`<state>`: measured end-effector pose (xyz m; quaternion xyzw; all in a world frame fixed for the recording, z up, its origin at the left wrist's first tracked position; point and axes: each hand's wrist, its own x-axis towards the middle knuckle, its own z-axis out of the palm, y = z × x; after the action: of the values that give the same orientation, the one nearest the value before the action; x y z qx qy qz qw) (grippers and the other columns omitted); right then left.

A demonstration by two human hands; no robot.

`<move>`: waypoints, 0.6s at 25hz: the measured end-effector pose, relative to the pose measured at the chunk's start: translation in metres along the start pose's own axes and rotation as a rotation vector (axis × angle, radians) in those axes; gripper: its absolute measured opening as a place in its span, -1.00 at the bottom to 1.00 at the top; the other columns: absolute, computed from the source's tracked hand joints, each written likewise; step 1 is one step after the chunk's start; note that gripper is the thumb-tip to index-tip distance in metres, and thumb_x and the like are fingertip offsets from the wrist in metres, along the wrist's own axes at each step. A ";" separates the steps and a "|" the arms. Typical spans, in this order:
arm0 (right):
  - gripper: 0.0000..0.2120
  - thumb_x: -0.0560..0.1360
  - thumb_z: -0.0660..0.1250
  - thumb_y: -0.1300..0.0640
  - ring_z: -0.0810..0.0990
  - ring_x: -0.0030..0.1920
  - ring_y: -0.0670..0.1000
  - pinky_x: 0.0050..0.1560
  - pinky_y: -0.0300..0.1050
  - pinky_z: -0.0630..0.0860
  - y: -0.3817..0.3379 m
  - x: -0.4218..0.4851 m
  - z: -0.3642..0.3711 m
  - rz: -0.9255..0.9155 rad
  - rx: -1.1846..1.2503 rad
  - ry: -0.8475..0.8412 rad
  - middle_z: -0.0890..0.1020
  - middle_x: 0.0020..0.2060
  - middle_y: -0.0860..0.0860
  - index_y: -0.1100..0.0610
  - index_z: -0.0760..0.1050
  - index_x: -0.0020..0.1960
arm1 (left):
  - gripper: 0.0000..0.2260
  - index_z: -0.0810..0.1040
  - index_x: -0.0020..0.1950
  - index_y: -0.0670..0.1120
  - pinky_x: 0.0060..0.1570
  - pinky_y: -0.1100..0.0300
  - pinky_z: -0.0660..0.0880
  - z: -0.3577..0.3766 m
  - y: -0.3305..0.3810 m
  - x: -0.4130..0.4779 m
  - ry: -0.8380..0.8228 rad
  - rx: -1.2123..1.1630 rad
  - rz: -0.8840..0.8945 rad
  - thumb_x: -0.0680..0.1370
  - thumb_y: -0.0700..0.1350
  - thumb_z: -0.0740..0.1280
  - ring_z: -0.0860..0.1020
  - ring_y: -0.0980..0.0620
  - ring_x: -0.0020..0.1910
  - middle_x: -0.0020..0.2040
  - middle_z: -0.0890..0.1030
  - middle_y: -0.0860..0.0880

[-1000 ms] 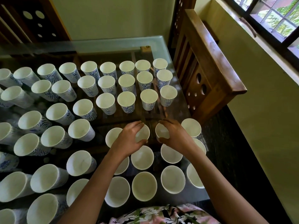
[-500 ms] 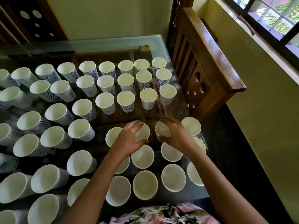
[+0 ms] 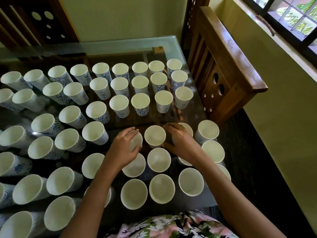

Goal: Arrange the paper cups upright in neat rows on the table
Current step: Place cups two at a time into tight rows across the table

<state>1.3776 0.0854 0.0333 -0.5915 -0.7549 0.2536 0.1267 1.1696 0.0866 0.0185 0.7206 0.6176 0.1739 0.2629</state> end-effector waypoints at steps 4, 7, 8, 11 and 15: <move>-0.41 0.46 0.39 0.07 0.28 0.39 0.06 0.32 -0.09 0.32 -0.017 0.010 0.014 -0.008 -0.033 -0.053 0.32 0.40 0.05 0.12 0.27 0.42 | -0.46 0.37 0.40 -0.08 0.34 0.02 0.32 -0.008 -0.011 -0.003 -0.082 0.028 -0.049 0.44 -0.08 0.42 0.30 -0.04 0.39 0.42 0.34 -0.04; -0.42 0.46 0.39 0.06 0.27 0.39 0.08 0.31 -0.06 0.34 -0.026 0.015 0.021 -0.025 -0.068 -0.052 0.32 0.40 0.07 0.13 0.29 0.41 | -0.43 0.34 0.41 -0.08 0.34 0.05 0.28 -0.008 -0.012 -0.001 -0.099 0.043 -0.055 0.44 -0.05 0.42 0.28 -0.03 0.40 0.43 0.32 -0.04; -0.43 0.46 0.39 0.06 0.27 0.39 0.08 0.30 -0.04 0.34 -0.028 0.017 0.022 -0.021 -0.075 -0.051 0.32 0.40 0.07 0.13 0.29 0.41 | -0.42 0.33 0.41 -0.09 0.34 0.07 0.27 -0.007 -0.011 0.000 -0.097 0.050 -0.054 0.44 -0.05 0.42 0.28 -0.03 0.40 0.43 0.32 -0.05; -0.44 0.47 0.38 0.07 0.27 0.39 0.08 0.30 -0.03 0.36 -0.032 0.020 0.025 -0.009 -0.097 -0.055 0.32 0.39 0.06 0.12 0.29 0.41 | -0.43 0.33 0.42 -0.09 0.34 0.09 0.25 -0.008 -0.011 0.003 -0.088 0.064 -0.063 0.44 -0.06 0.42 0.26 -0.03 0.40 0.43 0.31 -0.05; -0.45 0.47 0.38 0.07 0.27 0.38 0.08 0.29 -0.02 0.37 -0.032 0.021 0.027 0.000 -0.106 -0.049 0.32 0.39 0.07 0.12 0.30 0.41 | -0.42 0.31 0.43 -0.07 0.34 0.10 0.24 -0.009 -0.012 0.006 -0.122 0.081 -0.055 0.45 -0.05 0.41 0.24 -0.03 0.41 0.44 0.29 -0.04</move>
<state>1.3320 0.0936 0.0260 -0.5909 -0.7701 0.2278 0.0766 1.1555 0.0953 0.0183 0.7226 0.6266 0.0973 0.2753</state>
